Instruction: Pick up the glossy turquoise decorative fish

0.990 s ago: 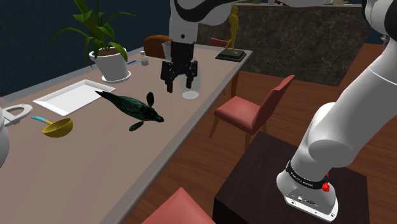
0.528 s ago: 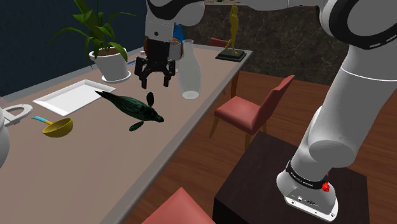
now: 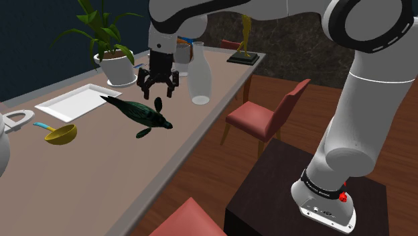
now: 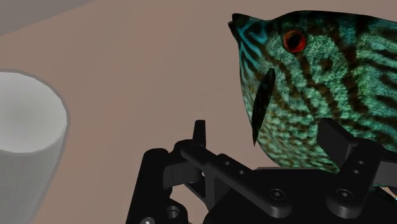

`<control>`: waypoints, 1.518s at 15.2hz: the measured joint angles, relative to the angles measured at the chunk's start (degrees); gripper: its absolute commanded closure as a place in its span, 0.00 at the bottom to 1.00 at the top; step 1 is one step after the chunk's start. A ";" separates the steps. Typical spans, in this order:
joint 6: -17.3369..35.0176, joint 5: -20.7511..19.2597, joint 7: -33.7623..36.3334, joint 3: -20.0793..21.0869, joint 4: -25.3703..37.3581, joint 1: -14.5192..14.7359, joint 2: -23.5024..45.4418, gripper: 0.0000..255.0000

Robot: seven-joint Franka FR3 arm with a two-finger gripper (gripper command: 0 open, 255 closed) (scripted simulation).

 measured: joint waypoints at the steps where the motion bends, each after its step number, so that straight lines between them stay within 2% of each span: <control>1: 0.64 0.13 -0.23 0.00 -0.90 -0.02 -0.23 0.00; 2: 0.95 0.12 -0.24 0.03 -1.05 0.03 -0.09 0.00; 3: 1.10 0.11 -0.27 0.04 -1.08 0.05 0.04 1.00; 13: 1.25 0.12 -0.31 0.05 -1.11 0.06 0.10 1.00; 23: -5.17 -0.47 1.61 -0.01 5.21 -0.02 -0.12 1.00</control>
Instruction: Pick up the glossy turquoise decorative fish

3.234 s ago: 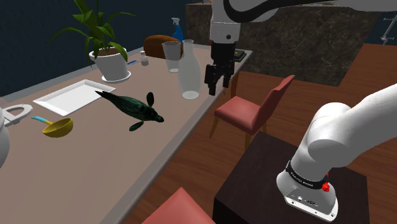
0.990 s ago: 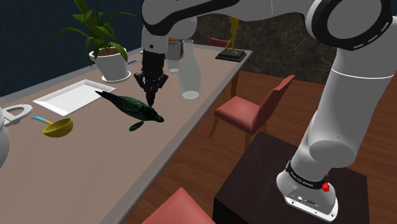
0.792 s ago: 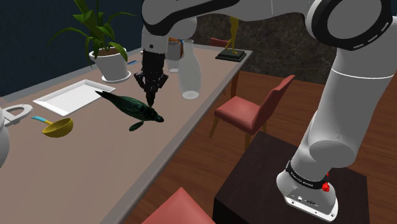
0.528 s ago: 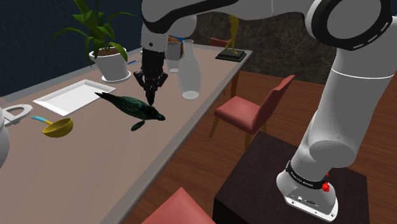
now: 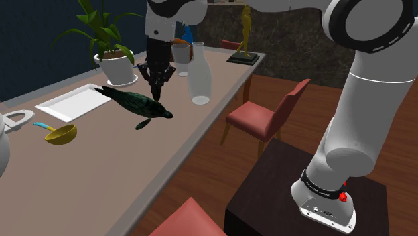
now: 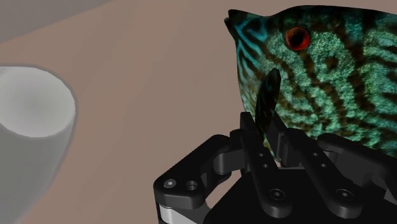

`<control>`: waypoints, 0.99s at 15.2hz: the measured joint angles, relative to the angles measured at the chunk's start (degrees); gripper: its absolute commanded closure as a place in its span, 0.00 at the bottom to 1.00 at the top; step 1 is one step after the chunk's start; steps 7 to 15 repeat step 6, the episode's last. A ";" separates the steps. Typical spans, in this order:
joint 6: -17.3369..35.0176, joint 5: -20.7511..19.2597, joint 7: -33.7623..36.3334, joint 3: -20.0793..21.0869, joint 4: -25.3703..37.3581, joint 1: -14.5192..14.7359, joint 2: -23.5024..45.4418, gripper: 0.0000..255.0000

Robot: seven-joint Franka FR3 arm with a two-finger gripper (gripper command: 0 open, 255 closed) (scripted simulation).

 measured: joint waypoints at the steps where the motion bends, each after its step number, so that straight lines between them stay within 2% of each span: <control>1: -0.74 -0.05 0.14 -0.04 0.77 -0.05 0.03 1.00; 6: -4.17 -0.37 1.18 -0.04 4.73 -0.05 0.41 1.00; 15: -4.17 -0.37 1.18 -0.04 4.73 -0.05 0.41 1.00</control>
